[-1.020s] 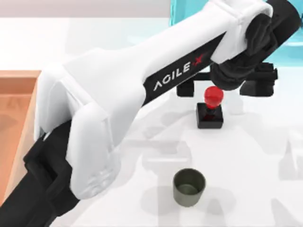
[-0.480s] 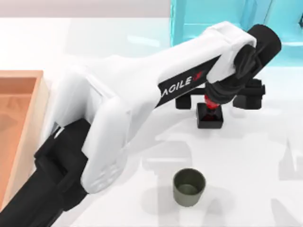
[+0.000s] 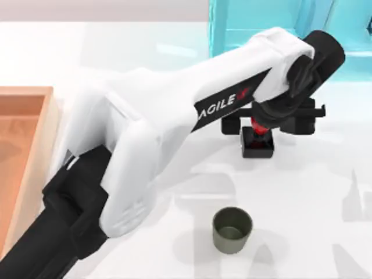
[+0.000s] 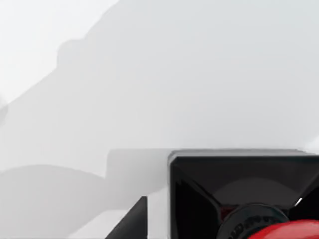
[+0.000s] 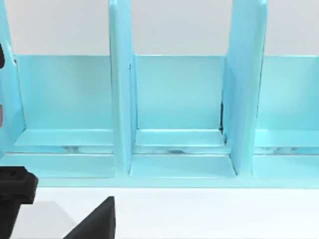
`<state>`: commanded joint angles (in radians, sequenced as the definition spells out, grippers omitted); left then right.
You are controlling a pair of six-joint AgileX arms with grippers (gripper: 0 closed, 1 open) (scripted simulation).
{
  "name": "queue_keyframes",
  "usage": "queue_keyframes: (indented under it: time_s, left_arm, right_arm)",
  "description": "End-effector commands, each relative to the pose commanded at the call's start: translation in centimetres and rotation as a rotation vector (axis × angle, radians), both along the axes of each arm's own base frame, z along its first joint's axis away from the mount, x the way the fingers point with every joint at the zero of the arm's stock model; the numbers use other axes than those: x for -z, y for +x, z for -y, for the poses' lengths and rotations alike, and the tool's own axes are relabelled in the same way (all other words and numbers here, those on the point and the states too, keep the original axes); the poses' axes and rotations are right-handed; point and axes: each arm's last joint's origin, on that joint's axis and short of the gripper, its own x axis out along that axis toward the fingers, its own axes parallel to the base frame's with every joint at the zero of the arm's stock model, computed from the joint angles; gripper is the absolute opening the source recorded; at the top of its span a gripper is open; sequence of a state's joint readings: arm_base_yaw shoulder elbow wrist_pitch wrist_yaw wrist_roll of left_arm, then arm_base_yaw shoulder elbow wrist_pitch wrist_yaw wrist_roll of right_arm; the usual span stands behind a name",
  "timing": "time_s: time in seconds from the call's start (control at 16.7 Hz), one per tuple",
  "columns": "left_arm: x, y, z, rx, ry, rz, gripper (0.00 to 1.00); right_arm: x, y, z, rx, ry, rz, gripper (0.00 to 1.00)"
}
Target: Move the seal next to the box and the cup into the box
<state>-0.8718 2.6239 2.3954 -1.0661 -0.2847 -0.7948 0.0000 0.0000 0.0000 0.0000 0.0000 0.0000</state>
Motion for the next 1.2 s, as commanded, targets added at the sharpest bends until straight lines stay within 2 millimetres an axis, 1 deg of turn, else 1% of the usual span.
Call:
queue_keyframes:
  time_s: [0.48, 0.54, 1.08, 1.2]
  left_arm:
    - [0.0, 0.0, 0.0, 0.0, 0.0, 0.0, 0.02]
    - [0.0, 0.0, 0.0, 0.0, 0.0, 0.0, 0.0]
    - [-0.1, -0.1, 0.1, 0.005, 0.001, 0.0, 0.0]
    - [-1.0, 0.1, -0.8, 0.005, 0.002, -0.001, 0.0]
  right_arm:
    - [0.0, 0.0, 0.0, 0.0, 0.0, 0.0, 1.0]
    - [0.0, 0.0, 0.0, 0.0, 0.0, 0.0, 1.0]
    - [0.0, 0.0, 0.0, 0.0, 0.0, 0.0, 1.0]
    - [0.0, 0.0, 0.0, 0.0, 0.0, 0.0, 1.0]
